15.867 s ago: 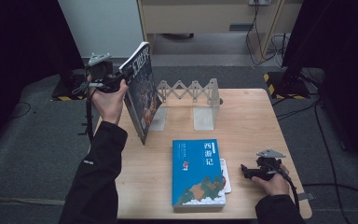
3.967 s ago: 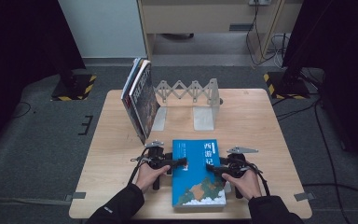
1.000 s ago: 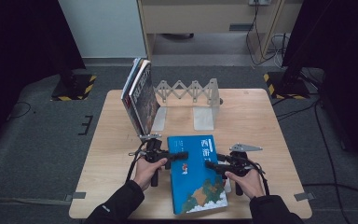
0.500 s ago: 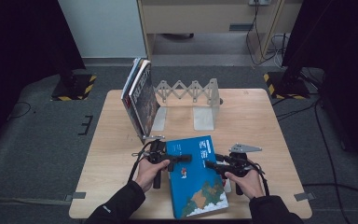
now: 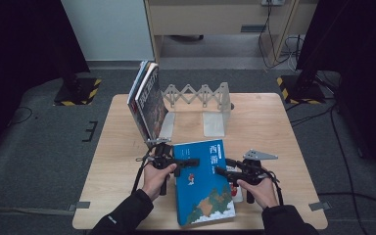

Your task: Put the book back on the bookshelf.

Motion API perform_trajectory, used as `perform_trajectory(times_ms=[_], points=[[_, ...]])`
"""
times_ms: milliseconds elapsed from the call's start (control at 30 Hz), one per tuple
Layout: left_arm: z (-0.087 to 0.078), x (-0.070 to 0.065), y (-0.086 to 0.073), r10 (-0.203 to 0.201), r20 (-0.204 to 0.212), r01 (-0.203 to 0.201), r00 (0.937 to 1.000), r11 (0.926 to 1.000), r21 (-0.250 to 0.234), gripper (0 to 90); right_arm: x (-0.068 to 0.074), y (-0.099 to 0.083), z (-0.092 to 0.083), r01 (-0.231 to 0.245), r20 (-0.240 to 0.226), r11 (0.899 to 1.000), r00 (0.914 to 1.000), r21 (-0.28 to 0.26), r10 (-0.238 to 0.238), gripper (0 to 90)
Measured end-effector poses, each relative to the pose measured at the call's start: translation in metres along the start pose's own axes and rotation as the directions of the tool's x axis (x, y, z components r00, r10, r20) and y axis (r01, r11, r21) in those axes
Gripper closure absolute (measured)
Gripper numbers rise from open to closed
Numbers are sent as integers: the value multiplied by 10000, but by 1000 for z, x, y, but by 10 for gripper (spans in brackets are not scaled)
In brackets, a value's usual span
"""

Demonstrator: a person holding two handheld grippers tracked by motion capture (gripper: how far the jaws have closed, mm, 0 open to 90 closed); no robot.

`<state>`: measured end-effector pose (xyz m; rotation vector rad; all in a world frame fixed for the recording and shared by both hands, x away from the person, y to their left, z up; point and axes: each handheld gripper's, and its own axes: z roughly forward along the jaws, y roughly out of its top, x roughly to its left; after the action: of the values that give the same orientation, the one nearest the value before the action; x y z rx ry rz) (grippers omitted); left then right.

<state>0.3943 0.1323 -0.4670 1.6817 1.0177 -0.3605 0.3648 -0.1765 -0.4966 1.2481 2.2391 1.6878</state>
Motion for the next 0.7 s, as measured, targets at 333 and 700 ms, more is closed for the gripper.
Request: perform_trajectory(times_ms=[333,700], points=[[-7,-10,7,273,-44,-273,9996,9996,-109,610,-6,2,-8,-213,194,9988,9996,-451,222,292],[-8,-19,15,729,-12,-729,9973,9969,-300,608,6,8,-2,-103,-689,9990,9976,-437,72,391]])
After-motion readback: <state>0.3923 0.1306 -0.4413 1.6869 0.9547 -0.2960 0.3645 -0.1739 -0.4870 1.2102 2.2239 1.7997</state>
